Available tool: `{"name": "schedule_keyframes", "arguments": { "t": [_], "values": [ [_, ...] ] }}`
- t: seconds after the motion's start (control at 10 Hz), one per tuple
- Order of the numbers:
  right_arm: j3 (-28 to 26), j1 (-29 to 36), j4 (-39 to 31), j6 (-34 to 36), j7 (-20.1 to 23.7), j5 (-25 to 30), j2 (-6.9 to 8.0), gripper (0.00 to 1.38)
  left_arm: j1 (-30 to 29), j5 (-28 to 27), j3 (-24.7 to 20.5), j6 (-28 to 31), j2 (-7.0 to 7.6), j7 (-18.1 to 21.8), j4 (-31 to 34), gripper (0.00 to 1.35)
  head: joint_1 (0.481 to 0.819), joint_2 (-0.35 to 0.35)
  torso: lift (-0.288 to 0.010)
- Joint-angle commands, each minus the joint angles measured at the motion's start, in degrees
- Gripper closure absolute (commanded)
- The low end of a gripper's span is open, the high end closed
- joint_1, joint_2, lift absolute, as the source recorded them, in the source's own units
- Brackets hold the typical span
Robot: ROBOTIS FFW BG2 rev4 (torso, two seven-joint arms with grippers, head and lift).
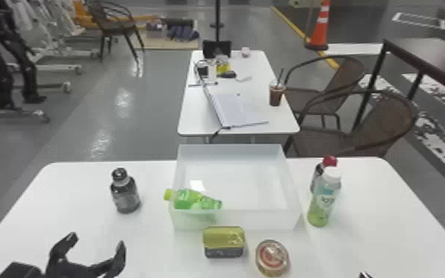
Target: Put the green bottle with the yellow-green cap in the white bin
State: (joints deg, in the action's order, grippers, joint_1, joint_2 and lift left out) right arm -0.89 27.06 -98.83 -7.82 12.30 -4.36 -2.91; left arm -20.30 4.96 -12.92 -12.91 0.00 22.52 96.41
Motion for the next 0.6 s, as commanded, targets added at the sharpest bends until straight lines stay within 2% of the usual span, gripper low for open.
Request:
{"name": "schedule_keyframes", "arguments": {
  "t": [0.0,0.2,0.5],
  "values": [
    [-0.08,0.19,-0.05,0.0,0.0,-0.03,0.0,0.1,-3.25,1.63,-1.76,-0.45,-0.14,-0.55,0.09,0.12,0.549,0.0,-0.1],
    [-0.08,0.37,-0.22,0.0,0.0,0.05,-0.08,0.1,-5.98,2.68,-2.55,-1.77,-0.14,-3.45,0.0,0.12,0.549,0.0,-0.1],
    [-0.08,0.37,-0.4,0.0,0.0,0.14,-0.08,0.1,-6.16,3.48,-1.94,-1.24,-0.14,-3.71,-0.26,0.12,0.549,0.0,-0.1]
  ]
}}
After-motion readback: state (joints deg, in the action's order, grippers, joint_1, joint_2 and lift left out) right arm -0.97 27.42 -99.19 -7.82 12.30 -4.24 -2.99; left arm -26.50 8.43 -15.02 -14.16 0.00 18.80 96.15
